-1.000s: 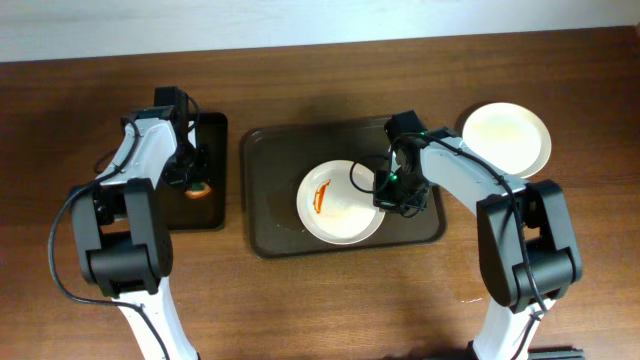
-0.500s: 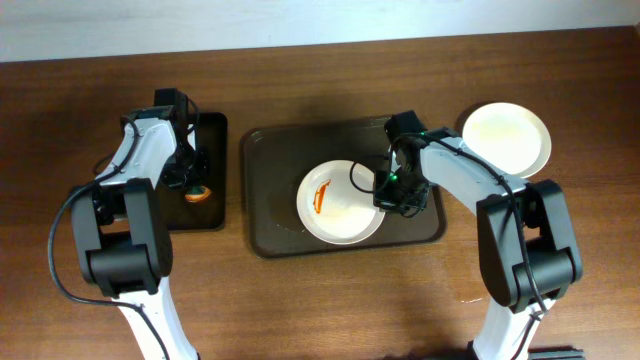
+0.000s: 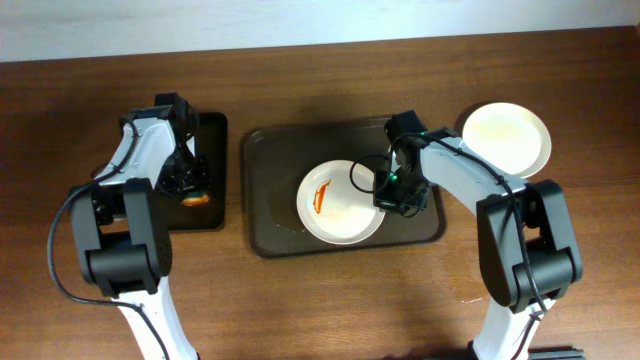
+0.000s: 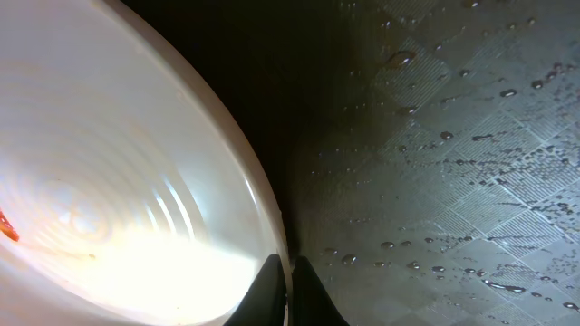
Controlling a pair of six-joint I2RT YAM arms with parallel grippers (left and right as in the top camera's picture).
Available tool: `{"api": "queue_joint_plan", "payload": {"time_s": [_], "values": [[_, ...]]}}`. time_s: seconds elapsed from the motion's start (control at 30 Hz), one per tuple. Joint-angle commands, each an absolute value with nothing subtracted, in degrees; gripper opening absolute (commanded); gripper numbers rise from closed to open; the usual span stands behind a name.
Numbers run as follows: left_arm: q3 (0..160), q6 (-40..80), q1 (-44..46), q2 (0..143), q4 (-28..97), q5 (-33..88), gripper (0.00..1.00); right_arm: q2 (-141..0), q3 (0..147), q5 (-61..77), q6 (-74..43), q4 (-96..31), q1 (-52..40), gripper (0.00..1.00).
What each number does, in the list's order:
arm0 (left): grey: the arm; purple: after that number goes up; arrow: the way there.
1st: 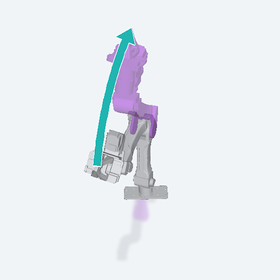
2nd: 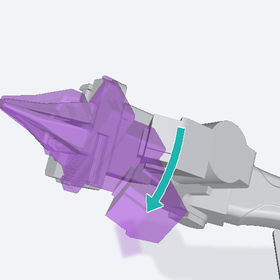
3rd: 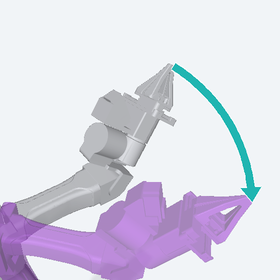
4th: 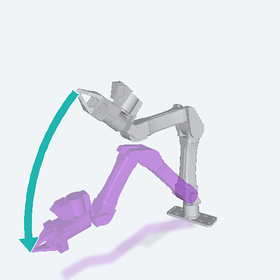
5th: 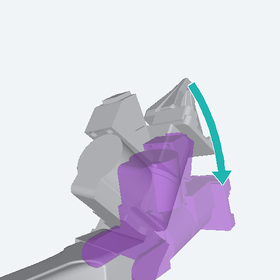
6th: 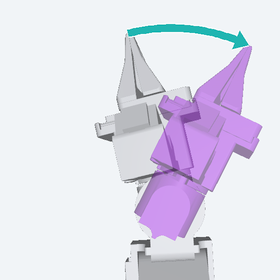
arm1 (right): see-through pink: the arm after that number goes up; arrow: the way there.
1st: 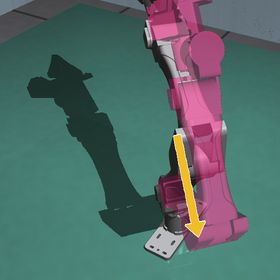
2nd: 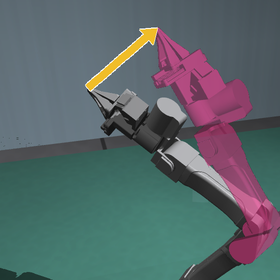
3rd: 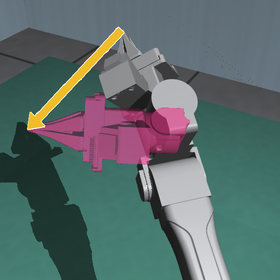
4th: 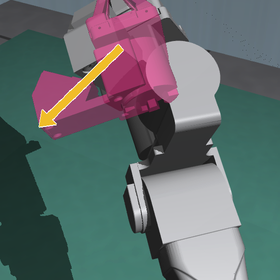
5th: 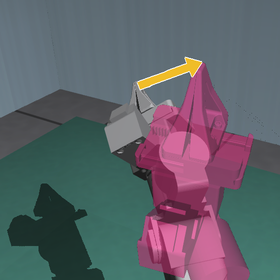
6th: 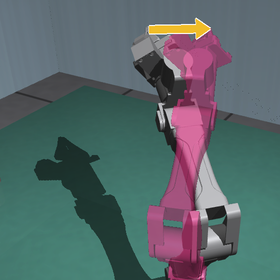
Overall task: Clean dirty plates on tray and stack at the side
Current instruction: 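Lower the left gripper onto the sponge in the black tray and grasp it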
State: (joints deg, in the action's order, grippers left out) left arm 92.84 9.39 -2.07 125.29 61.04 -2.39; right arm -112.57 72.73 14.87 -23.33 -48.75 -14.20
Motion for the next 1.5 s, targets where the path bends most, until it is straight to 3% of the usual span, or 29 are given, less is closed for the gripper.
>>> {"api": "queue_joint_plan", "payload": {"time_s": [0.0,0.03,0.07,0.27,0.3,0.33,0.37,0.43,0.63,0.7,0.8,0.87,0.97,1.0,1.07,1.27,1.43,1.47], "values": [[92.29,9.30,-2.15,126.54,61.41,-2.81,0.08,-113.91,71.55,12.84,-22.72,-48.58,-14.72,0.05],[92.29,9.30,-2.15,126.54,61.41,-2.81,0.01,-113.91,71.55,12.84,-22.72,-48.60,-14.72,0.05],[92.29,9.32,-2.15,126.54,61.41,-2.81,0.00,-113.91,71.55,12.84,-22.72,-48.58,-14.72,0.05],[92.29,9.30,-2.15,126.54,60.45,-2.81,0.02,-113.91,71.55,12.84,-22.72,-48.58,-14.72,0.05],[92.29,9.30,-2.15,126.54,59.66,-2.83,0.12,-113.91,71.55,12.84,-22.72,-48.60,-14.72,0.05],[92.29,9.30,-2.15,126.54,59.11,-2.83,0.42,-113.91,71.55,12.84,-22.72,-48.60,-14.72,0.05],[92.29,9.30,-2.15,126.54,58.13,-2.83,0.60,-113.91,71.55,12.84,-22.72,-48.62,-14.72,0.05],[92.29,9.30,-2.15,126.54,55.20,-2.83,0.82,-113.91,71.55,12.84,-22.72,-48.64,-14.72,0.05],[92.29,9.30,-2.15,126.54,48.01,-2.83,0.82,-113.91,71.55,12.82,-22.72,-49.06,-14.72,0.05],[92.29,9.30,-2.15,126.54,46.46,-2.83,0.75,-113.91,71.55,12.82,-22.72,-49.23,-14.72,0.05],[92.29,9.30,-2.15,126.54,45.69,-2.83,0.24,-113.91,71.55,12.82,-22.72,-49.21,-14.72,0.06],[92.29,9.30,-2.15,126.54,45.69,-2.83,0.00,-113.91,71.55,12.82,-22.72,-49.21,-14.72,0.05],[92.29,9.30,-2.15,126.54,45.69,-2.83,0.00,-113.91,71.55,12.84,-22.74,-49.19,-14.72,0.06],[92.29,9.30,-2.15,126.54,45.84,-2.83,0.03,-113.91,71.55,12.84,-22.74,-49.21,-14.72,0.05],[92.29,9.30,-2.15,126.54,46.59,-2.83,1.00,-113.91,71.55,12.86,-22.74,-49.32,-14.72,0.05],[92.29,9.30,-2.15,126.54,53.67,-2.83,0.99,-113.91,71.55,12.86,-22.76,-49.65,-14.72,0.05],[92.29,9.30,-2.15,126.54,55.66,-2.83,0.45,-113.91,71.55,12.86,-22.76,-49.63,-14.72,0.05],[92.29,9.30,-2.15,126.54,55.66,-2.81,0.27,-113.91,71.55,12.86,-22.74,-49.65,-14.72,0.05]]}}
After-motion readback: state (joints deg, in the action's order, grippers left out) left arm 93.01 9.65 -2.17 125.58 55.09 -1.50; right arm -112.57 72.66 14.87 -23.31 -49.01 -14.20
